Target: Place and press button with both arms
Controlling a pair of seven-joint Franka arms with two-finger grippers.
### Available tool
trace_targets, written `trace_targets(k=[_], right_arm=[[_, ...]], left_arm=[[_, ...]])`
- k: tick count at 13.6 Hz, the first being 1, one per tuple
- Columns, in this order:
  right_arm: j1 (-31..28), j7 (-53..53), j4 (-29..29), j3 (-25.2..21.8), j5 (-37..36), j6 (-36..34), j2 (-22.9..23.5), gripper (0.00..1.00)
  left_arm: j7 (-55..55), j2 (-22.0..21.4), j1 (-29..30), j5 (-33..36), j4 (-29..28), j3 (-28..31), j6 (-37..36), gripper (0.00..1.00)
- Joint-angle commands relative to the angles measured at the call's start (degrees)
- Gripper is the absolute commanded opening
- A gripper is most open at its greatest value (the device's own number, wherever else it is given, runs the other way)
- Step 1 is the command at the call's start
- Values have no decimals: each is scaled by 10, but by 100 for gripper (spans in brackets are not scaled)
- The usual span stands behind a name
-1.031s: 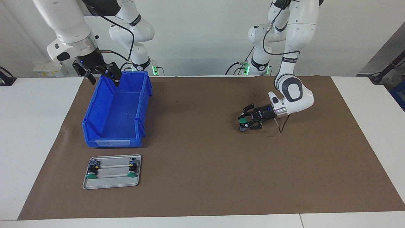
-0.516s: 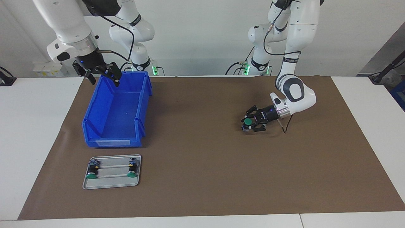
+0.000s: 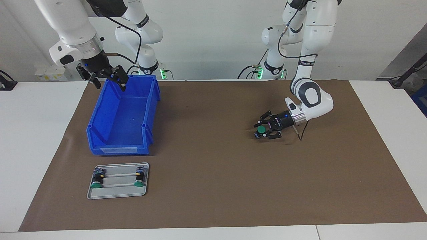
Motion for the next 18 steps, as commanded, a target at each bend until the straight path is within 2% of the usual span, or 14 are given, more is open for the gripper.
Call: trace_targets(k=[1, 4, 8, 10, 15, 17, 18], right_arm=[[-2, -12, -14, -2, 11, 1, -13, 100], [-2, -12, -14, -2, 11, 2, -13, 100], [-2, -12, -14, -2, 11, 2, -13, 100], [-2, -12, -14, -2, 11, 2, -13, 100], [-2, -12, -14, -2, 11, 2, -13, 100], [-2, -12, -14, -2, 11, 1, -13, 100], [-2, -12, -14, -2, 11, 2, -13, 100]], left_arm=[[11, 9, 7, 12, -4, 0, 18, 68], [11, 9, 6, 15, -4, 0, 18, 80], [11, 9, 8, 20, -3, 0, 17, 81], [11, 9, 11, 31, 2, 0, 14, 98], [9, 9, 39, 75, 6, 0, 10, 99], [-4, 10, 65, 130, 26, 0, -7, 99], [-41, 10, 82, 184, 48, 0, -24, 99]])
